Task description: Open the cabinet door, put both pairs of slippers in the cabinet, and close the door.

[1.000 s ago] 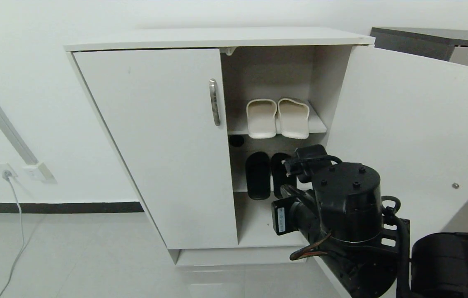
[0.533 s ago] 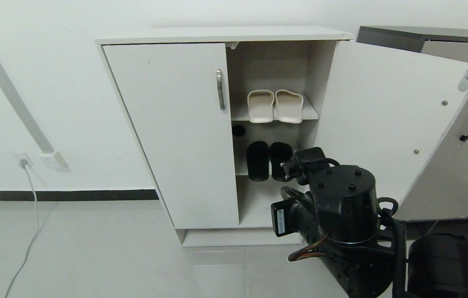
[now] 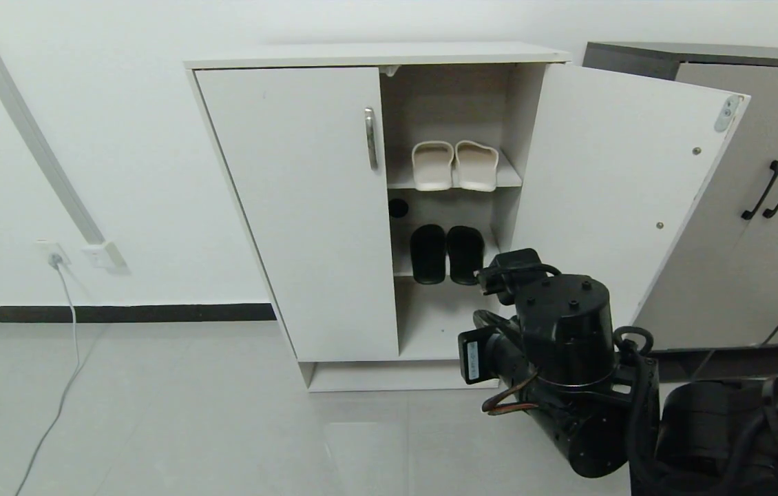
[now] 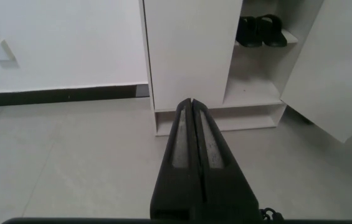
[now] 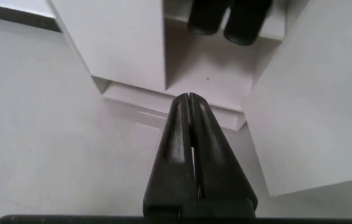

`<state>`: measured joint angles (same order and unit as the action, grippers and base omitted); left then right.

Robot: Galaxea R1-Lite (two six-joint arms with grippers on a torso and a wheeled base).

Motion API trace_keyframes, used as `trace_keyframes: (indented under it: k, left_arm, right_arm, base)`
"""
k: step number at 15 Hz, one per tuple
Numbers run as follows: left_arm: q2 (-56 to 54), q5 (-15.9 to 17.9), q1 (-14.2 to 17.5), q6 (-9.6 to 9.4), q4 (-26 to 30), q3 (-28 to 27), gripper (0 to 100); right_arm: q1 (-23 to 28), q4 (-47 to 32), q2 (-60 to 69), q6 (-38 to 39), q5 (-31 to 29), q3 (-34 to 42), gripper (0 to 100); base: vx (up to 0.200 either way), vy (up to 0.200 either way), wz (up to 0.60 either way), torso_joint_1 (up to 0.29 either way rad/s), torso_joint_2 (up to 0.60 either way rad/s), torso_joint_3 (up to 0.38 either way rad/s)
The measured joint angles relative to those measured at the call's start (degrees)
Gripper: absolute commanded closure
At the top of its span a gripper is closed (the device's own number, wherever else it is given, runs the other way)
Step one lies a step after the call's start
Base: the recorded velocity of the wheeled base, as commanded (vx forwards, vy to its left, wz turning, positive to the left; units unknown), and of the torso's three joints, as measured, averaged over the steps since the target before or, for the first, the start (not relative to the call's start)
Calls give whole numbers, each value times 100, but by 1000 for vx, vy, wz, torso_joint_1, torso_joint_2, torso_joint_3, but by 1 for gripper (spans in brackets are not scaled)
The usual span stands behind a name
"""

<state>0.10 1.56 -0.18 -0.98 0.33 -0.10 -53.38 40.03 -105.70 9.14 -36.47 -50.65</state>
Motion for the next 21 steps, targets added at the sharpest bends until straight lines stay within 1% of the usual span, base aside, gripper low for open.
trace_keyframes:
  k: [9,13,16,21]
  left_arm:
    - [0,0,0,0,0,2,100]
    - [0,2,0,0,10,5,100]
    - [0,2,7,0,-4,-1,100]
    - [0,2,-6,0,0,2,100]
  right_arm:
    - [188,1,-240,-28,32,33,100]
    - [217,-13,-284,-28,29,5,100]
    - [240,6,-300,-37,38,-28,100]
    - [291,1,-317,-34,35,-43,100]
  base:
    - [0,0,0,0,0,0]
    - [0,0,0,9,-221,-311]
    - [0,0,0,33,-535,-377]
    - [0,0,0,105,-462,-354]
